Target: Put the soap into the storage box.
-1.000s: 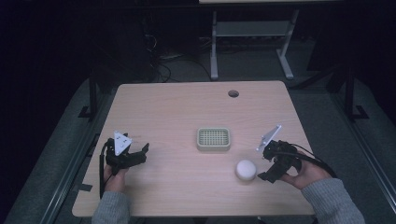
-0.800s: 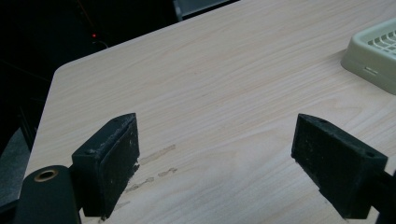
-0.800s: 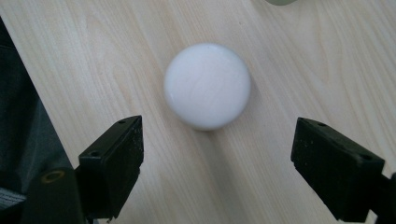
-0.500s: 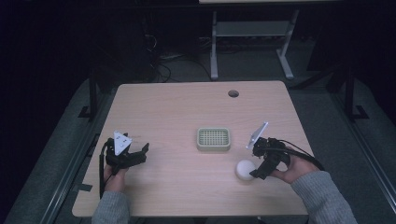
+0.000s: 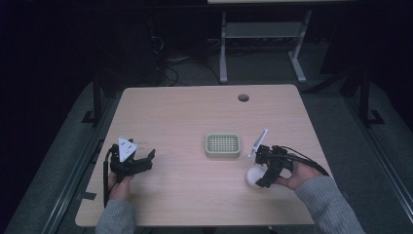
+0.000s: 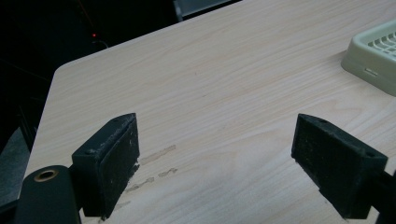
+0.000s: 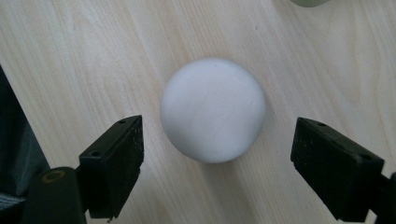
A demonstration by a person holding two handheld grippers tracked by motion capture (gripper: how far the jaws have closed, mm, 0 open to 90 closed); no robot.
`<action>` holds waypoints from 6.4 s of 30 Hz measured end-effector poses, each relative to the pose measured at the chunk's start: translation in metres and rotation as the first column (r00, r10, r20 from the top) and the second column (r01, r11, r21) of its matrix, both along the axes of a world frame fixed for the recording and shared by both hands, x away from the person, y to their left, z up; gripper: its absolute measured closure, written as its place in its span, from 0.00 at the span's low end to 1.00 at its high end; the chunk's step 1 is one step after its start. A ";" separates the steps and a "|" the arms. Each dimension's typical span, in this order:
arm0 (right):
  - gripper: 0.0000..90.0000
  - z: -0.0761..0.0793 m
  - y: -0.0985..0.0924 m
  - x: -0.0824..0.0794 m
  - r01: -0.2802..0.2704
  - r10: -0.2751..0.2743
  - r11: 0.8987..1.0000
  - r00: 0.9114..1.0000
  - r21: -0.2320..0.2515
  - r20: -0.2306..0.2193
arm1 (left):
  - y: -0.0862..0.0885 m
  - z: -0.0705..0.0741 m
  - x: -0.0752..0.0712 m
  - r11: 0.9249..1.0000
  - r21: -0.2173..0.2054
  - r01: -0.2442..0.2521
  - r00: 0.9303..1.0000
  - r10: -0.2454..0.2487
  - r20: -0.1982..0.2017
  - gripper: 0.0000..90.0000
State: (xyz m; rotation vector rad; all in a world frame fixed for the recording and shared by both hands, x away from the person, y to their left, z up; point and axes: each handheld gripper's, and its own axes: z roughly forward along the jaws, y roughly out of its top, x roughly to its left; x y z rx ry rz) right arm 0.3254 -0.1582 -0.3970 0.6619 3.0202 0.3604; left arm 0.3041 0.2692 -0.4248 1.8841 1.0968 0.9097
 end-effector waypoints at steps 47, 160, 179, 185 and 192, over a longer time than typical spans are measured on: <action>0.19 -0.031 0.012 0.003 0.022 -0.023 0.999 0.999 -0.030 -0.028 | -0.002 0.000 0.000 1.000 -0.004 0.008 1.000 -0.008 0.000 0.16; 0.26 0.035 0.058 0.057 -0.087 0.086 0.995 0.996 0.054 0.015 | -0.002 0.002 0.000 1.000 -0.003 0.002 1.000 -0.002 0.012 0.16; 0.26 0.037 0.076 0.075 -0.103 0.102 0.993 0.995 0.056 0.011 | -0.002 0.003 0.000 1.000 0.005 0.001 1.000 -0.001 0.013 0.16; 0.26 0.040 0.081 0.082 -0.104 0.104 0.992 0.995 0.066 0.010 | -0.002 0.003 0.000 1.000 0.003 0.001 1.000 -0.001 0.012 0.17; 0.26 0.037 0.087 0.089 -0.113 0.113 0.993 0.994 0.044 0.005 | -0.002 0.003 0.000 1.000 0.004 0.003 1.000 -0.003 0.011 0.16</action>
